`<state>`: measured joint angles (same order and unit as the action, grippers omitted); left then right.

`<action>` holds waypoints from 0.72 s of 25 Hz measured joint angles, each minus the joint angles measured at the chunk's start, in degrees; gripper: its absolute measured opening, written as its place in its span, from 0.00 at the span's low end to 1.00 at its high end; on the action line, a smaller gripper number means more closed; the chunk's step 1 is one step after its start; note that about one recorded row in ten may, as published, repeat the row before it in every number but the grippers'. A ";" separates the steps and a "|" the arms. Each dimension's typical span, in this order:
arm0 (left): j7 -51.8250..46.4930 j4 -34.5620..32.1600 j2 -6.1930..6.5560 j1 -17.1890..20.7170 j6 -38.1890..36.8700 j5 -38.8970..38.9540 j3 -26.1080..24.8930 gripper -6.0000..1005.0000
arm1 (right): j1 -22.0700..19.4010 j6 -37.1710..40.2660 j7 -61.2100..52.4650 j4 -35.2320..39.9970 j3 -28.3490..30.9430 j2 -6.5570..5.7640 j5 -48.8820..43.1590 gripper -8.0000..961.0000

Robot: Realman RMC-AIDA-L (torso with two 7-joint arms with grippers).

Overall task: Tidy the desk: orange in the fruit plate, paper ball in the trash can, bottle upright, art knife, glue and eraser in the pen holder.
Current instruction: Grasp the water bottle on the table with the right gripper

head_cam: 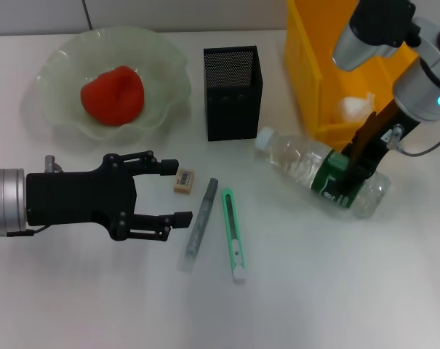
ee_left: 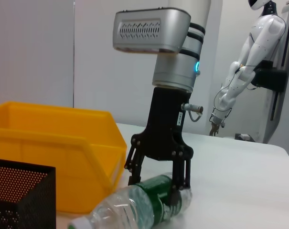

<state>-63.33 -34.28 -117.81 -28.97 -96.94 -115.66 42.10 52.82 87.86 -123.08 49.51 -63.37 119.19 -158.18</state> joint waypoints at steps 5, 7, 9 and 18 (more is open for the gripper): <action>-0.01 0.00 -0.06 -0.03 0.00 0.00 0.00 0.85 | 0.07 -2.08 -0.16 -1.87 0.00 0.15 0.26 0.85; -0.01 0.00 -0.06 -0.03 0.00 0.00 0.00 0.85 | 0.08 -2.49 -0.23 -2.09 0.00 0.16 0.32 0.85; -0.02 0.00 -0.07 -0.03 0.00 0.00 0.02 0.85 | 0.09 -3.28 -0.47 -2.68 0.00 0.21 0.46 0.85; -0.03 0.00 -0.05 -0.13 0.01 0.00 0.10 0.85 | 0.10 -4.46 -0.74 -4.31 -1.67 0.29 1.07 0.85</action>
<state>-63.37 -34.28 -117.85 -29.10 -96.94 -115.66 42.20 52.92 83.40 -123.82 45.20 -65.04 119.48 -157.10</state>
